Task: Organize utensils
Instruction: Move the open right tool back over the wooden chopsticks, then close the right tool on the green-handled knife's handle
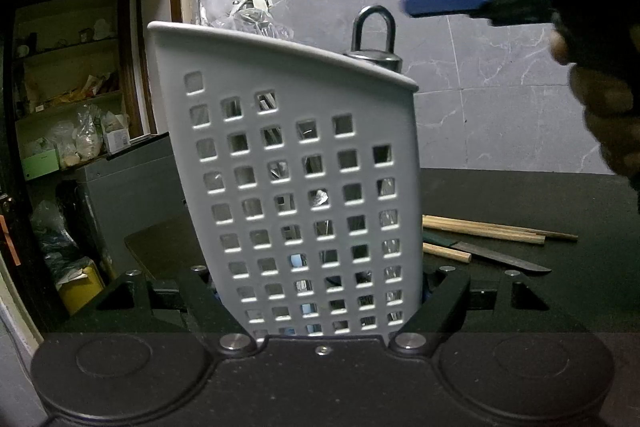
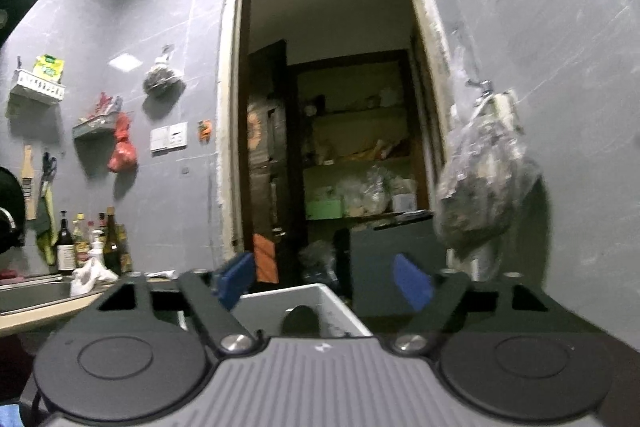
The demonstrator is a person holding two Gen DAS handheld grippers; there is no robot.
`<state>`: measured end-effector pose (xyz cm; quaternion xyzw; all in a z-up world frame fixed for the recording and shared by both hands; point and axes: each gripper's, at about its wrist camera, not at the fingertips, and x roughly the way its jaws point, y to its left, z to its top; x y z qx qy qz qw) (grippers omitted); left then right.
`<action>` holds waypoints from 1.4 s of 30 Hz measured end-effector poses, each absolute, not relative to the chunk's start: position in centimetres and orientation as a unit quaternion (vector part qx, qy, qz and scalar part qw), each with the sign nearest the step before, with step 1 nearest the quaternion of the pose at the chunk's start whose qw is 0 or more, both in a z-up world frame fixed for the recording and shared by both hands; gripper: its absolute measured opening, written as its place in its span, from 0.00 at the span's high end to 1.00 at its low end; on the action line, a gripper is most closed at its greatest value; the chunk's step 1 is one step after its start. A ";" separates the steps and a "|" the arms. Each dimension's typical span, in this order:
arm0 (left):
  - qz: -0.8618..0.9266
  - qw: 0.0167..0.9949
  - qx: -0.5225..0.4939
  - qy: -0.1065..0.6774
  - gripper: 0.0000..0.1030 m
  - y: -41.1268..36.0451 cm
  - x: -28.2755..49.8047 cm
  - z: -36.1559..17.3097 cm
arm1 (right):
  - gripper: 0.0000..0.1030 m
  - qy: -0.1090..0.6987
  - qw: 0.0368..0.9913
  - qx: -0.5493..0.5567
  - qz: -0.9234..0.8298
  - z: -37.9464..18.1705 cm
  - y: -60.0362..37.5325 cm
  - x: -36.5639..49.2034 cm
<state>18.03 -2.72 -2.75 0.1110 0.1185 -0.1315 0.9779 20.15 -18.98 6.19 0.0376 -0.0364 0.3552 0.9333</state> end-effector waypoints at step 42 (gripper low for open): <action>-0.126 0.978 0.119 0.120 0.23 -3.0 18.1 -2.8 | 0.67 0.317 0.920 0.004 0.232 -2.1 -21.6 32.3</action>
